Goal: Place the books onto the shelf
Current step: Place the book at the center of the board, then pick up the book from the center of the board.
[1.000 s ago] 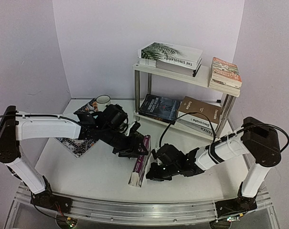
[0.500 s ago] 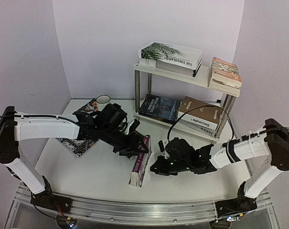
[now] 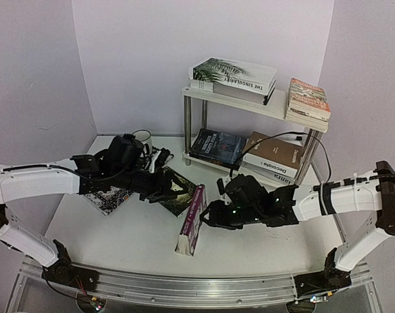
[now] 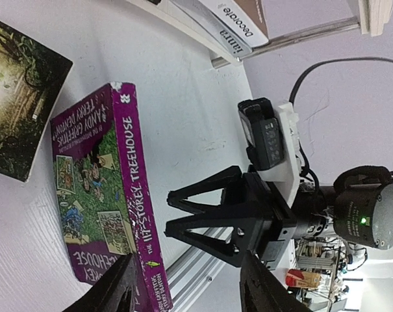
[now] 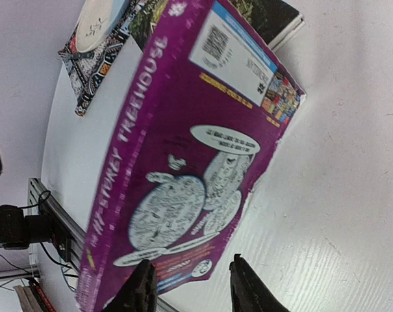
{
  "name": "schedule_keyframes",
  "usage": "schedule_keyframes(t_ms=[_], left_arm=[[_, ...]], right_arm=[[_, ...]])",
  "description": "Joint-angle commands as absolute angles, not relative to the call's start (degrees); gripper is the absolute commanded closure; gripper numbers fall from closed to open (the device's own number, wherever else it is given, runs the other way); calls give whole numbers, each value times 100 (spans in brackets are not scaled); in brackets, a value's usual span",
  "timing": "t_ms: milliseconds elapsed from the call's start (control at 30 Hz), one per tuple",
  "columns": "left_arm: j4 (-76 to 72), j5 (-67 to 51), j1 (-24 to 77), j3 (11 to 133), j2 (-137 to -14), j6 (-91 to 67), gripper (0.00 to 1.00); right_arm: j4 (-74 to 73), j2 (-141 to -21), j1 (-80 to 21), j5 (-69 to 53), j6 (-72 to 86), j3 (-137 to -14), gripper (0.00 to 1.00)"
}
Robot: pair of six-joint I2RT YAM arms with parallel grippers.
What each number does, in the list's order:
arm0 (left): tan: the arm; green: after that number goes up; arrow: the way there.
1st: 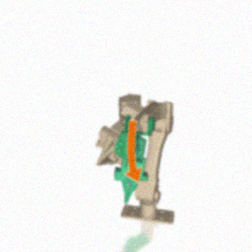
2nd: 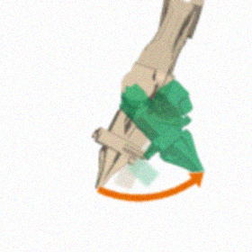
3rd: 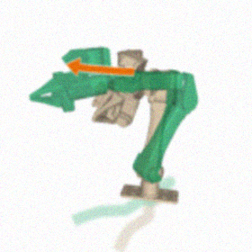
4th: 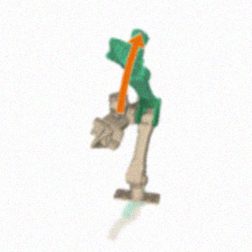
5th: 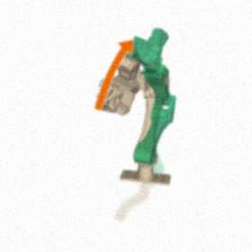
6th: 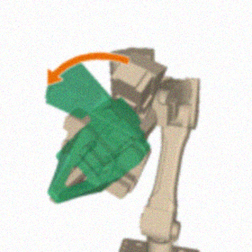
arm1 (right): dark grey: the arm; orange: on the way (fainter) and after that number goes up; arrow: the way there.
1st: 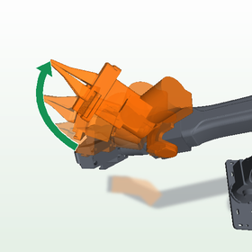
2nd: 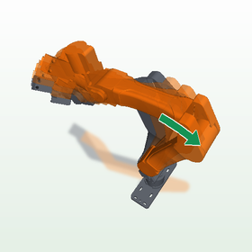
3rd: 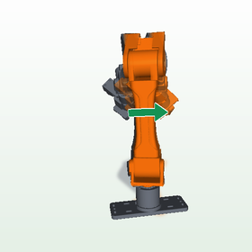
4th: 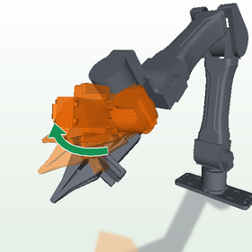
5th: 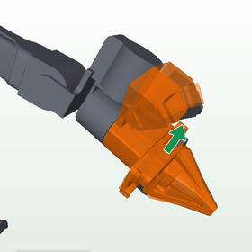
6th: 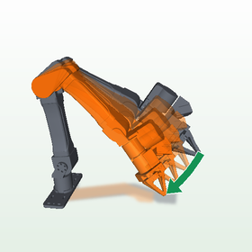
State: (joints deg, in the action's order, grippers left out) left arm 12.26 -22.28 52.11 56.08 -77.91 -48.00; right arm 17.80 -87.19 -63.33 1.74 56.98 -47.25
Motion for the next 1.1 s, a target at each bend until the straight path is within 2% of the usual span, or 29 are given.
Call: schedule_keyframes(t_ms=[0, 67, 200, 267, 333, 433, 467, 500, 700, 833, 1067], left_arm=[[793, -2383, 4888, 5159, -7424, -4908, 45], [675, -2386, 4780, 4953, -7266, -4924, 46], [424, -2372, 4685, 4680, -6962, -4805, 46], [341, -2322, 4682, 4596, -6823, -4657, 46], [334, -2205, 4677, 4521, -6667, -4526, 41], [396, -1826, 4677, 4394, -6416, -4440, 11], [417, -1697, 4676, 4342, -6339, -4439, 3], [436, -1583, 4676, 4298, -6250, -4438, 1], [505, -1251, 4676, 4226, -6101, -4266, 0], [403, -1151, 4676, 4101, -5973, -4262, 0], [-276, -1082, 4676, 3541, -5600, -4250, 0]], right_arm=[[893, -8819, -6366, 366, 5845, -5488, 48], [695, -8819, -6371, 436, 5957, -5632, 29], [264, -8591, -6406, 963, 6068, -5617, 6], [99, -8446, -6410, 1238, 6121, -5565, 2], [5, -8312, -6405, 1483, 6260, -5530, 2], [-156, -8183, -6404, 1668, 6404, -5465, 2], [-167, -8149, -6403, 1729, 6481, -5422, 2], [-172, -8105, -6406, 1785, 6557, -5372, 2], [-102, -7468, -6390, 1962, 7046, -4867, 2], [522, -6955, -6390, 2162, 6721, -4428, 2], [-369, -7606, -6390, 1949, 6617, -5467, 2]])
